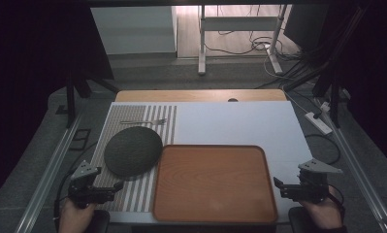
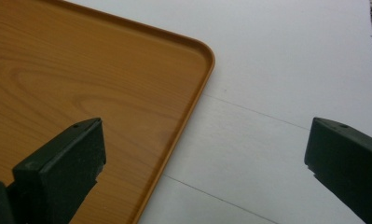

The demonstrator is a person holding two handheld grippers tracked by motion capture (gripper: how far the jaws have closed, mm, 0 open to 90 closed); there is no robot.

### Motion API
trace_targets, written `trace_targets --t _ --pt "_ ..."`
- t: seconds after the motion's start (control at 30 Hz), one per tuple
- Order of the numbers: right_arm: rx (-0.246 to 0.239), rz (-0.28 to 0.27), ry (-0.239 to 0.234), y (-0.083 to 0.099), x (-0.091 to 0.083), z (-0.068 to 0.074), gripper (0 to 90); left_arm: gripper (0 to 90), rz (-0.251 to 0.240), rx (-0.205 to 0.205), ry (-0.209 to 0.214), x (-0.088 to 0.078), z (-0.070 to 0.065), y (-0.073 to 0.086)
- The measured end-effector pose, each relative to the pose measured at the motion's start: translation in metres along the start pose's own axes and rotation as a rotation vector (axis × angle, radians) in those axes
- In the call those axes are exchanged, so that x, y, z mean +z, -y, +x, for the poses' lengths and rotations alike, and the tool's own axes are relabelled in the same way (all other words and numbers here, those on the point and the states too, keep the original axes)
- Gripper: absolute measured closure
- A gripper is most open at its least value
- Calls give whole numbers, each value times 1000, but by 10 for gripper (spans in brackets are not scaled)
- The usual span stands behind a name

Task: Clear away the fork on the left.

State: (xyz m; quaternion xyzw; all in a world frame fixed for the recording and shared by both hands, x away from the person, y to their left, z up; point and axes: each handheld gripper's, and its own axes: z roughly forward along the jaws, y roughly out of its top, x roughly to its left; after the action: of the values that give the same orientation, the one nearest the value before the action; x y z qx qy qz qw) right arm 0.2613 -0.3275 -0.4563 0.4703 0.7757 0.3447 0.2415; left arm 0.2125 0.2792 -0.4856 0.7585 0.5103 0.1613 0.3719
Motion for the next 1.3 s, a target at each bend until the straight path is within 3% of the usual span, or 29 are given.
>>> trace_targets --t 0.27,0.57,0.93,1.07,1.3 --pt "-29 22 -48 -1 2 2 0 12 5 -2 7 1 1 0" --pt "-2 38 -63 -1 3 -1 0 15 18 -7 29 2 3 -1" --pt "-15 46 -67 -1 4 -1 0 0 24 -25 74 3 7 -2" --pt "-4 37 -68 -1 3 -2 0 0 45 -7 73 6 5 -4" --pt "-5 35 -68 -1 3 -1 0 0 33 17 81 10 3 -9"
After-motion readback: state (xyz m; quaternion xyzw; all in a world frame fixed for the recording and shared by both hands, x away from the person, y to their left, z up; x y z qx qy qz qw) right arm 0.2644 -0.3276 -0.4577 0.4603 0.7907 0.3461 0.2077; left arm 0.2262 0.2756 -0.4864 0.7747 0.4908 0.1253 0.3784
